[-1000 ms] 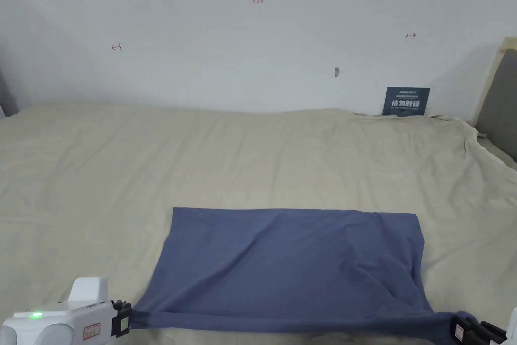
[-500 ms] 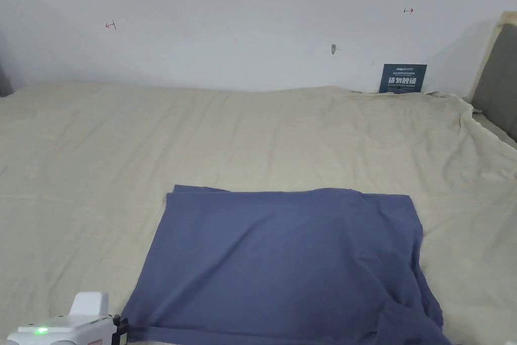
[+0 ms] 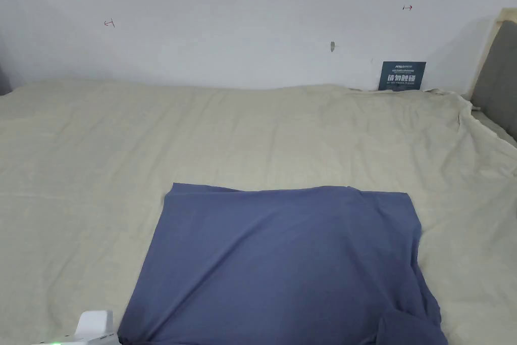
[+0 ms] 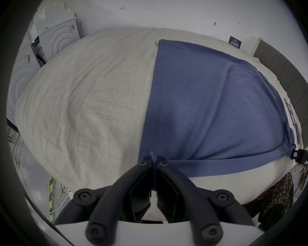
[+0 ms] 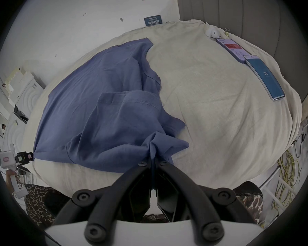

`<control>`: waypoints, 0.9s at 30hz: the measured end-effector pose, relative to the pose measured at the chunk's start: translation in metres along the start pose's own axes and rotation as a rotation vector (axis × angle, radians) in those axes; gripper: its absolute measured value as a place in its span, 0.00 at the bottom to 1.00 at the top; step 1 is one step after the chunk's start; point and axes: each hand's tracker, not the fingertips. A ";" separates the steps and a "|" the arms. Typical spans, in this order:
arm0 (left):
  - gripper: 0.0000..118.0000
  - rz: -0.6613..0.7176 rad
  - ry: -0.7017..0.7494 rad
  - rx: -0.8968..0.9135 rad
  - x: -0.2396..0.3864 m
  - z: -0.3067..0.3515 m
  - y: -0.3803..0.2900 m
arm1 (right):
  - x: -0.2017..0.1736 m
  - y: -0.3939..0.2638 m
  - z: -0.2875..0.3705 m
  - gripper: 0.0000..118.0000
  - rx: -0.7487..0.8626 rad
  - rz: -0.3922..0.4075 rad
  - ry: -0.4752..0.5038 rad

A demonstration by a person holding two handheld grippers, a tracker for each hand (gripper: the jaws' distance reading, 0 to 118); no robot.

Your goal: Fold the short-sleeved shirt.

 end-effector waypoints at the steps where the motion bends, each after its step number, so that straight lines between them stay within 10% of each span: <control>1: 0.04 0.006 0.002 -0.009 0.001 0.001 0.002 | -0.001 0.000 0.002 0.02 0.000 -0.003 -0.001; 4: 0.30 0.003 0.004 -0.044 0.007 0.012 0.012 | -0.004 0.006 0.011 0.30 -0.003 -0.021 -0.009; 6: 0.69 -0.035 0.035 -0.024 0.013 0.023 0.018 | -0.012 0.016 0.027 0.64 0.031 0.014 -0.035; 8: 0.91 -0.075 0.052 0.056 0.018 0.035 0.031 | -0.022 0.033 0.050 0.73 0.097 0.032 -0.063; 23: 0.91 -0.184 0.045 0.610 0.069 0.163 0.105 | -0.094 0.114 0.185 0.72 0.688 0.210 -0.088; 27: 0.69 -0.185 0.031 0.731 0.080 0.170 0.095 | -0.104 0.108 0.189 0.46 0.743 0.224 -0.084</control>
